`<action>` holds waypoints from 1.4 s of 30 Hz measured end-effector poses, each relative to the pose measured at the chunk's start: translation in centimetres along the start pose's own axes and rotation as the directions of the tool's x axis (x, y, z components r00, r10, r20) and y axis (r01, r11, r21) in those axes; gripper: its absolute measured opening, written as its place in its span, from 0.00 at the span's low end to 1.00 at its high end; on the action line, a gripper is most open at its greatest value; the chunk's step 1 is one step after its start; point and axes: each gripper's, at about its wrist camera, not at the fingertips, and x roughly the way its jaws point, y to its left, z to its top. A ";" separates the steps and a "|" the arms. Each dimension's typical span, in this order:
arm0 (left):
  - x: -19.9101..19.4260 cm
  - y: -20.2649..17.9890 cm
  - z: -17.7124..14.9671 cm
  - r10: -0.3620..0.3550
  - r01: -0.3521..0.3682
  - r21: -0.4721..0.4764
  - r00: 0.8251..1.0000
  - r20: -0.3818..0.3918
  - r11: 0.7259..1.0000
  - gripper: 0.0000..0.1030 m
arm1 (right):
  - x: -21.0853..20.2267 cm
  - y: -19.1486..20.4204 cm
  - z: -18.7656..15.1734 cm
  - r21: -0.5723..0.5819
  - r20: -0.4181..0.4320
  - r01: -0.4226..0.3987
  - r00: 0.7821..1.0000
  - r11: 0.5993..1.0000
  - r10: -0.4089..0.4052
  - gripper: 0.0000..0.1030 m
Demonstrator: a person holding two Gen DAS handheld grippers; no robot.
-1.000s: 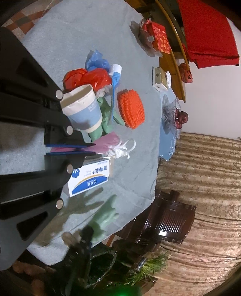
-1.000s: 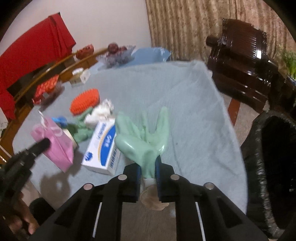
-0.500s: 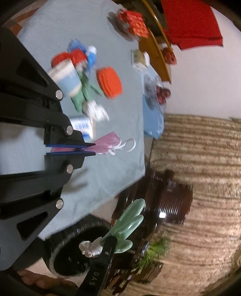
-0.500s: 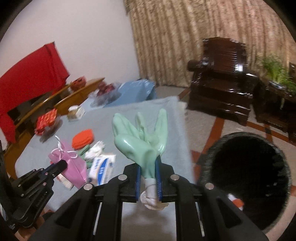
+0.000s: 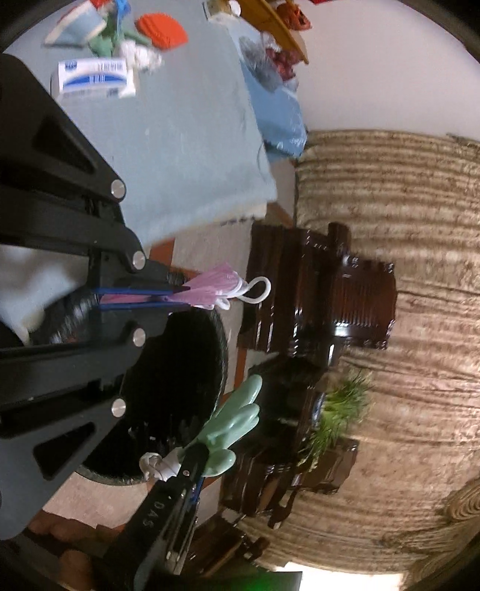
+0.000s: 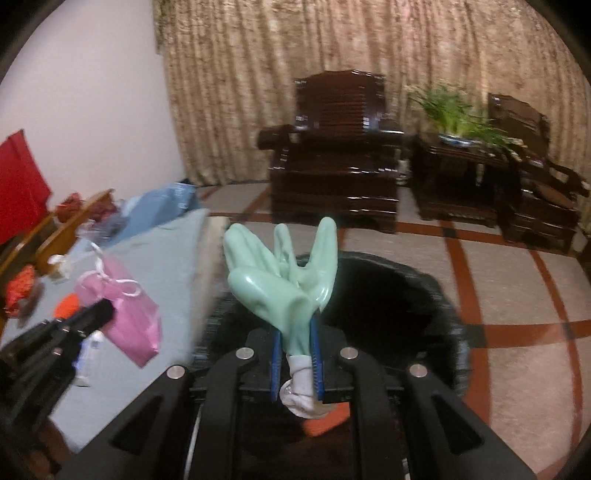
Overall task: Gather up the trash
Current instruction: 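Carry bag and glove over the black bin and open both tools, then grasp the white-blue paper cup rim with the left tool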
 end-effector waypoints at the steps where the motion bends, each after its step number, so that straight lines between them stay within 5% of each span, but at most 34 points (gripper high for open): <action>1: 0.7 -0.6 0.0 -0.006 0.006 0.001 1.000 -0.010 1.000 0.02 | 0.8 -1.1 -0.1 0.007 -0.010 0.015 1.000 1.000 -0.015 0.13; 7: 5.3 -4.2 -0.4 -0.030 0.033 0.030 0.997 -0.072 0.999 0.03 | 5.4 -5.9 -1.2 0.031 -0.118 0.034 0.993 0.999 -0.030 0.15; 12: 7.0 -4.9 -0.8 -0.019 0.023 0.035 0.995 -0.099 0.999 0.40 | 5.7 -7.5 -2.3 0.065 -0.140 0.069 0.988 0.995 -0.060 0.34; 19: 5.1 -1.6 -1.6 0.011 -0.012 -0.010 0.994 -0.112 1.000 0.47 | 3.4 -6.7 -2.6 0.086 -0.112 0.044 0.993 0.995 -0.034 0.37; 22: 1.9 1.5 -2.2 0.076 -0.079 -0.031 0.994 -0.079 0.996 0.69 | 2.1 -4.2 -2.0 0.058 -0.099 0.008 0.995 0.998 -0.002 0.41; 24: -0.6 4.5 -2.8 0.139 -0.142 -0.060 0.989 -0.056 0.988 0.80 | 0.8 -1.6 -1.9 0.024 -0.068 -0.022 0.997 0.999 0.023 0.54; 27: -4.5 10.1 -4.2 0.230 -0.235 -0.113 0.972 -0.057 0.965 0.81 | -0.1 1.8 -2.0 0.036 -0.064 -0.119 0.991 0.992 0.121 0.56; 32: -10.6 19.4 -7.5 0.400 -0.407 -0.191 0.913 -0.078 0.893 0.83 | -0.5 11.1 -3.1 -0.079 -0.095 -0.251 0.965 0.965 0.244 0.56; 37: -14.8 25.9 -10.8 0.489 -0.491 -0.274 0.868 -0.082 0.827 0.82 | -0.4 19.4 -5.2 -0.163 -0.129 -0.336 0.939 0.928 0.317 0.55; 42: -15.6 28.9 -13.5 0.484 -0.483 -0.324 0.871 -0.083 0.814 0.72 | 0.6 25.6 -7.6 -0.226 -0.158 -0.366 0.928 0.903 0.337 0.55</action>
